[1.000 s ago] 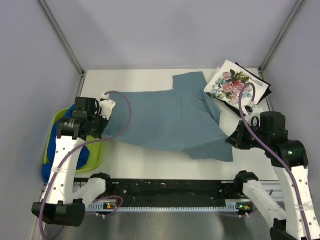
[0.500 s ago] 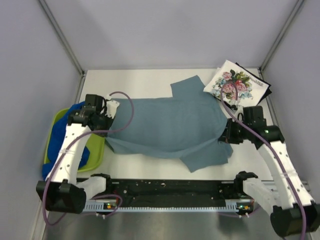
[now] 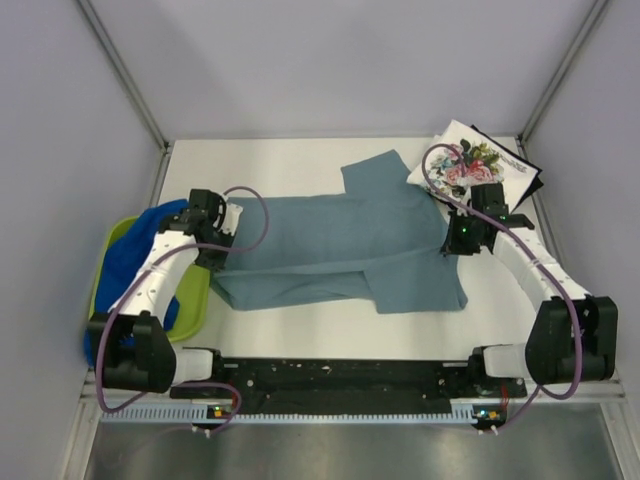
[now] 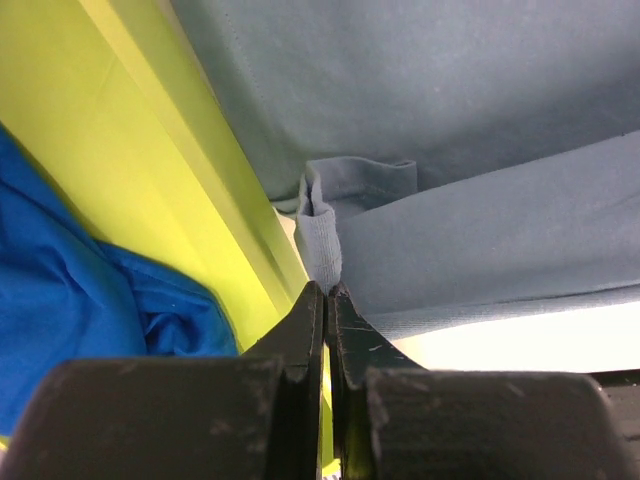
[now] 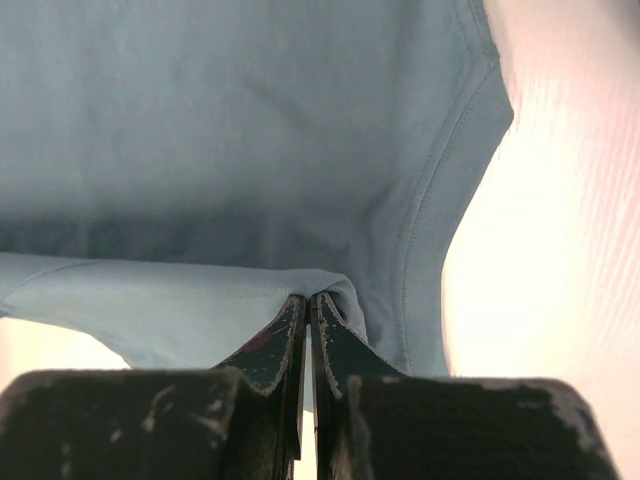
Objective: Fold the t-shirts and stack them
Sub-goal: Grap the side of the flattened tshirt closest away from the robot with both arms
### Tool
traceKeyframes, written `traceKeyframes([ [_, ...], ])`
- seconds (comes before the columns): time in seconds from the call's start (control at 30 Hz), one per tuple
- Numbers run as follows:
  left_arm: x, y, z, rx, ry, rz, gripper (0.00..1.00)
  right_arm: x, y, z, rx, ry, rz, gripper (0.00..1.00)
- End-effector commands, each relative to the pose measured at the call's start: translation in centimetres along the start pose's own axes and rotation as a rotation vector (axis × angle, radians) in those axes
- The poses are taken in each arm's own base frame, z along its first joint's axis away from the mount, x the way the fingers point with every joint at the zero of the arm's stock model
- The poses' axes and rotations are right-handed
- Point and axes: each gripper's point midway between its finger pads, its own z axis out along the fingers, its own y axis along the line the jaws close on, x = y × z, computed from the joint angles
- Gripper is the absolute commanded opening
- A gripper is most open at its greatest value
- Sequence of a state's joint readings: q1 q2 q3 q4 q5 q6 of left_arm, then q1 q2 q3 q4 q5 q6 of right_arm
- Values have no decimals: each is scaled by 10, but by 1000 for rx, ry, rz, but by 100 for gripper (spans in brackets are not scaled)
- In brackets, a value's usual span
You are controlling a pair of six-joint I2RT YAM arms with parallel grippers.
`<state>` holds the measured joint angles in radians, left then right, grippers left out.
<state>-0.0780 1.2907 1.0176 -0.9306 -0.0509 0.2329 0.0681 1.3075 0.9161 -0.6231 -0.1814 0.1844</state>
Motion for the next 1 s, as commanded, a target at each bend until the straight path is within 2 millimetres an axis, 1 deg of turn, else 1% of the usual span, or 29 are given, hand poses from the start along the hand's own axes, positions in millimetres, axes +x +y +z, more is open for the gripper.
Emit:
traceKeyframes([
  [0.0,-12,9,0,-36,-26,-17,0,-46,-6,-9,46,-137,-41,0],
  [0.07,-15,11,-7,-47,-45,-14,0,-44,-5,-17,44,-154,-36,0],
  [0.1,-18,14,-13,-60,-60,-12,0,-44,-4,-25,46,-173,-36,0],
  [0.2,-26,18,-34,-77,-105,-5,0,-48,-6,-51,75,-236,-42,0],
  [0.27,-26,15,-48,-55,-115,4,0,-50,-7,-71,96,-271,-43,0],
  [0.33,-19,7,-58,-14,-106,15,0,-50,-8,-92,117,-304,-47,0],
  [0.4,-5,-1,-65,22,-94,32,0,-47,-7,-110,121,-342,-47,0],
  [0.43,0,-10,-67,66,-98,48,0,-47,-7,-118,121,-370,-48,0],
  [0.47,8,-13,-68,78,-89,62,0,-45,-5,-124,115,-394,-50,0],
  [0.57,27,-19,-65,97,-46,107,0,-41,-2,-129,93,-415,-49,0],
  [0.63,36,-21,-57,106,-6,122,0,-38,2,-121,66,-390,-55,0],
  [0.7,34,-25,-50,131,-1,139,0,-39,4,-111,48,-368,-54,0],
  [0.77,23,-29,-44,160,-22,158,0,-42,4,-99,44,-352,-53,0],
  [0.8,18,-33,-42,187,-27,174,6,-44,2,-94,51,-348,-52,0],
  [0.83,15,-35,-40,208,-25,191,16,-47,0,-89,56,-352,-54,0],
  [0.9,11,-39,-41,255,-22,252,40,-50,-3,-78,66,-331,-48,0],
  [0.97,8,-39,-47,284,-39,357,57,-50,-3,-68,63,-302,-51,0],
])
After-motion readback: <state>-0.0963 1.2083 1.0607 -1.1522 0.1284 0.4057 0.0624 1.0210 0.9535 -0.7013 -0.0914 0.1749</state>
